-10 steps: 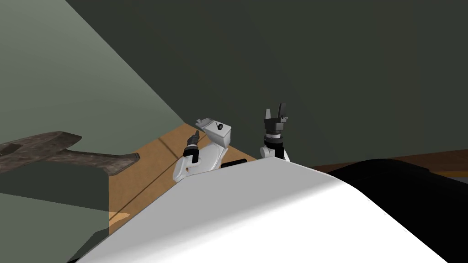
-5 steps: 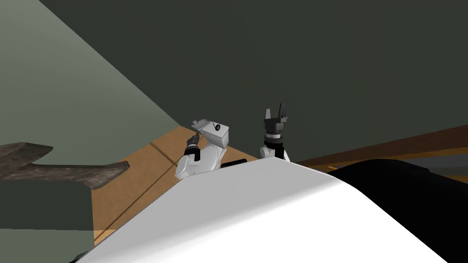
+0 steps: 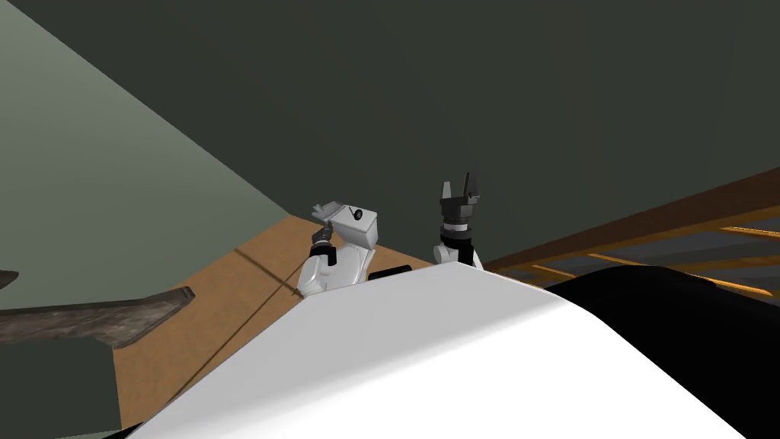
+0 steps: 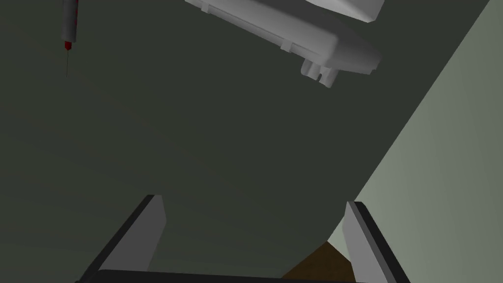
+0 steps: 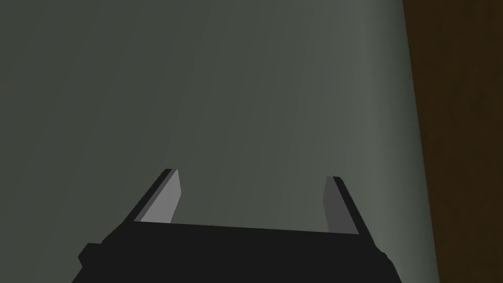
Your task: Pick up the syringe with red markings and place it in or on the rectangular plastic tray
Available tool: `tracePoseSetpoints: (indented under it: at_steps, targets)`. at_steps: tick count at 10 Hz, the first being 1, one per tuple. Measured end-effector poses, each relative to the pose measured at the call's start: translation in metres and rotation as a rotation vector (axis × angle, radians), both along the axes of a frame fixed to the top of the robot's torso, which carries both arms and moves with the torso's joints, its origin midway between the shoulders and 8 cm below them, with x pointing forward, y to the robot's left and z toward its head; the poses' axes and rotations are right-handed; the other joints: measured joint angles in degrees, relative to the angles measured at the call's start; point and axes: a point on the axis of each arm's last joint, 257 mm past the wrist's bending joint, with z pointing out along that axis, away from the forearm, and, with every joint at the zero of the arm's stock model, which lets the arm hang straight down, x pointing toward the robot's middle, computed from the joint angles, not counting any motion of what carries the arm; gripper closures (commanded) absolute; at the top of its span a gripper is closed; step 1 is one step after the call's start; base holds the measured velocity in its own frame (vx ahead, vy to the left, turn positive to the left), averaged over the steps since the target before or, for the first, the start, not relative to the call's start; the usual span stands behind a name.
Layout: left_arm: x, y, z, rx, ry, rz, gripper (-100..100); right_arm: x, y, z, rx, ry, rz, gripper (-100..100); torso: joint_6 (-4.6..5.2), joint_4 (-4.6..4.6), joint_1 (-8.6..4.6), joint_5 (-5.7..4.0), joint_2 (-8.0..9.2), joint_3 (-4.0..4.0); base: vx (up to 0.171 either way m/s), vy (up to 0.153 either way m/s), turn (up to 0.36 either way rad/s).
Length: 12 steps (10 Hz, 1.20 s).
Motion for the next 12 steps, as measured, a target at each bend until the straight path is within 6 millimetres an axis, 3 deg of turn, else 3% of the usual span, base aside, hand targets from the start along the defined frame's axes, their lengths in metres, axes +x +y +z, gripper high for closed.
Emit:
tracePoseSetpoints:
  at_steps: [12]
  targets:
    - [0.026,0.021,-0.034,0.228,0.122,0.109,-100,0.0,0.0,0.0,0.0,0.0,0.0,0,-0.06,-0.02,-0.04,-0.01,-0.08,-0.05,0.023,0.009,-0.171]
